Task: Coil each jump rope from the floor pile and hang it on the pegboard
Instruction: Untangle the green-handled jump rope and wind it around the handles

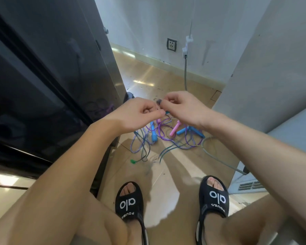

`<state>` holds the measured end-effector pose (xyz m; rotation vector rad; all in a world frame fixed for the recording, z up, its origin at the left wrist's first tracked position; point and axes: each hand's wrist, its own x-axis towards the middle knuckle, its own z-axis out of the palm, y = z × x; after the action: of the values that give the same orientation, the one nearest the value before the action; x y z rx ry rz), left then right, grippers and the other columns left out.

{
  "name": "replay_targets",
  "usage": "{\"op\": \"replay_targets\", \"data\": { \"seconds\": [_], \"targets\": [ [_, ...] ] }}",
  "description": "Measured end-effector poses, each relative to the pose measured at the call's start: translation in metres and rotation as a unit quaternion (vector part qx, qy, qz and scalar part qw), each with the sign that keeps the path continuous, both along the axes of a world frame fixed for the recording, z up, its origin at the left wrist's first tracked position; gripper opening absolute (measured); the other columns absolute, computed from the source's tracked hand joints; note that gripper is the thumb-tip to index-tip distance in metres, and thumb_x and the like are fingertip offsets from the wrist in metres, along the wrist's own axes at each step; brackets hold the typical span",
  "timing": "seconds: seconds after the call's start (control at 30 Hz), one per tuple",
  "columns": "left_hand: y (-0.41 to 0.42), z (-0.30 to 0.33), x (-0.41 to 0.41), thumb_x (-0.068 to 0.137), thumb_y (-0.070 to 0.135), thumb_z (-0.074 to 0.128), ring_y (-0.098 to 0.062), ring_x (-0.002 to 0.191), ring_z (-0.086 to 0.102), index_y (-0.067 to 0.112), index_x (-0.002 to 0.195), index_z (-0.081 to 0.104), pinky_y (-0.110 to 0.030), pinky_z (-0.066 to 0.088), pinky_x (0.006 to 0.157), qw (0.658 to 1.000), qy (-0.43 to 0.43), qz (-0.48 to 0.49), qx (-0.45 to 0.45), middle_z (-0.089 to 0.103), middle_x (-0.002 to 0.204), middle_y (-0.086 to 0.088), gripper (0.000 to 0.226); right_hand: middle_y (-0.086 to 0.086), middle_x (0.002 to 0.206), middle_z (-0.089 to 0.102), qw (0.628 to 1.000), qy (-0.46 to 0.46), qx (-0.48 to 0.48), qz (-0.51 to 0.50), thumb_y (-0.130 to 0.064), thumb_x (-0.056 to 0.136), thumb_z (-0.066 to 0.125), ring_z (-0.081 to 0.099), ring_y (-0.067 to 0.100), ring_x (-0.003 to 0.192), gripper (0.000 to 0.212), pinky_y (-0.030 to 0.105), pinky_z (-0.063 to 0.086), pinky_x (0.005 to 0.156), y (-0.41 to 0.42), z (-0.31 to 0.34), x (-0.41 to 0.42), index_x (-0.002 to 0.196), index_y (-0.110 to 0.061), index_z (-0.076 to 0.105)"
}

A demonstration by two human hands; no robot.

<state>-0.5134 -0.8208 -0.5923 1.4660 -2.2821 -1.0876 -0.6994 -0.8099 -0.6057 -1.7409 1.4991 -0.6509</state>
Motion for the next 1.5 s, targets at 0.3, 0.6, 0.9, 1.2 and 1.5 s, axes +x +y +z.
{"op": "replay_targets", "data": {
  "seconds": [0.3, 0.6, 0.9, 1.2, 1.5],
  "targets": [
    [-0.001, -0.005, 0.012, 0.098, 0.05, 0.055, -0.013, 0.055, 0.028, 0.009, 0.069, 0.037, -0.031, 0.03, 0.058, 0.999, -0.034, -0.008, -0.004, 0.029, 0.058, 0.007, 0.054, 0.012, 0.114, 0.071, 0.979, 0.143, 0.1, -0.102, -0.033, 0.104, 0.043, 0.065, 0.026, 0.105, 0.033, 0.03, 0.048, 0.089, -0.013, -0.02, -0.06, 0.114, -0.01, 0.065],
    [0.003, -0.001, 0.003, 0.097, 0.043, 0.061, -0.011, 0.055, 0.028, 0.011, 0.063, 0.038, -0.025, 0.024, 0.052, 0.998, -0.016, -0.051, -0.034, 0.028, 0.056, 0.008, 0.052, -0.002, 0.058, 0.034, 0.964, -0.095, 0.231, 0.087, -0.056, 0.097, 0.042, 0.025, 0.016, 0.046, 0.044, 0.032, 0.034, 0.057, -0.002, -0.004, 0.001, 0.07, -0.022, 0.046],
    [0.002, -0.002, 0.012, 0.098, 0.047, 0.058, -0.01, 0.055, 0.029, 0.012, 0.067, 0.039, -0.027, 0.03, 0.057, 0.999, -0.031, -0.007, -0.036, 0.033, 0.057, 0.008, 0.05, 0.009, 0.098, 0.068, 0.981, 0.164, 0.103, -0.025, -0.042, 0.104, 0.044, 0.062, 0.027, 0.094, 0.037, 0.036, 0.048, 0.084, -0.009, -0.022, -0.056, 0.098, -0.011, 0.065],
    [0.0, -0.003, 0.008, 0.093, 0.05, 0.063, -0.011, 0.057, 0.031, 0.015, 0.068, 0.044, -0.027, 0.028, 0.056, 0.998, -0.043, -0.016, -0.032, 0.034, 0.059, 0.009, 0.047, 0.0, 0.059, 0.045, 0.99, 0.133, -0.041, 0.022, -0.045, 0.096, 0.051, 0.04, 0.02, 0.059, 0.044, 0.032, 0.036, 0.057, -0.004, -0.007, -0.015, 0.071, -0.009, 0.056],
    [0.0, -0.007, -0.002, 0.1, 0.042, 0.056, -0.007, 0.052, 0.032, 0.016, 0.072, 0.046, -0.02, 0.028, 0.05, 0.995, -0.061, -0.059, -0.044, 0.036, 0.058, 0.009, 0.039, 0.002, 0.064, 0.063, 0.976, -0.083, 0.201, 0.03, -0.045, 0.099, 0.043, 0.059, 0.024, 0.066, 0.038, 0.045, 0.055, 0.075, 0.005, -0.009, -0.016, 0.082, -0.017, 0.062]
  ]
}}
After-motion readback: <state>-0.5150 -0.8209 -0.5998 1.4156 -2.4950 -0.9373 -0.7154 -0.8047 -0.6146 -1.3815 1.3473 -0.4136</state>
